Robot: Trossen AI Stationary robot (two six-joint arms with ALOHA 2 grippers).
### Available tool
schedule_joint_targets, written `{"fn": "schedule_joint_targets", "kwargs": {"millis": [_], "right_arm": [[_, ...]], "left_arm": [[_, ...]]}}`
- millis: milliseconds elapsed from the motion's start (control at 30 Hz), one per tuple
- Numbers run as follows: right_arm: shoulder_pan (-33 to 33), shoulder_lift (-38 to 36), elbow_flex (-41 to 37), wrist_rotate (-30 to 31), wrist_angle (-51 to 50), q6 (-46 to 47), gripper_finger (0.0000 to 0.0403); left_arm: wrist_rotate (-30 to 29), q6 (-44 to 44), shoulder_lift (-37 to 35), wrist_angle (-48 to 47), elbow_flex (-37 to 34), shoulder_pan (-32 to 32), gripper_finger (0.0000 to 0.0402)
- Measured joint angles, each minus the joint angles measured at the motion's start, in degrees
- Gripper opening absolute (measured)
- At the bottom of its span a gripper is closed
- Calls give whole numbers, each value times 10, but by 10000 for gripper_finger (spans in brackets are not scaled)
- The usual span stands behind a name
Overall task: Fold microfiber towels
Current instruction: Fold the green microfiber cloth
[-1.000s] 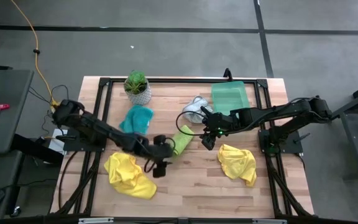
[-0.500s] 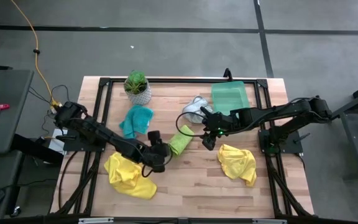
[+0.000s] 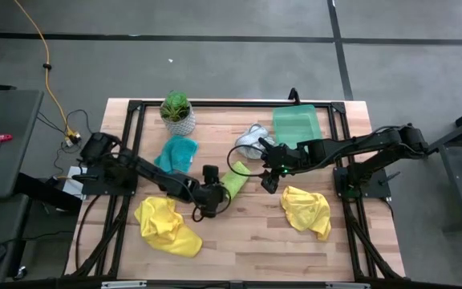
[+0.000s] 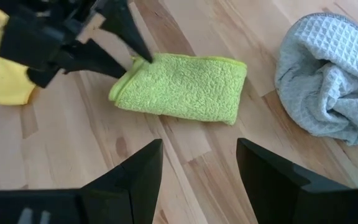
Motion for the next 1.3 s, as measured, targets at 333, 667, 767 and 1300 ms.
{"fn": "schedule_joint_targets", "kwargs": {"millis": [333, 667, 767, 1300], "right_arm": [[0, 0, 0, 0, 0, 2, 197], [0, 0, 0, 0, -1, 13, 197], [0, 0, 0, 0, -1, 13, 197], [0, 0, 0, 6, 0, 13, 197]], "left_arm": [[5, 46, 1, -9, 0, 40, 184], [18, 35, -6, -43, 0, 26, 184], [28, 32, -3, -41, 0, 26, 184], [32, 37, 2, -52, 0, 55, 160]]}}
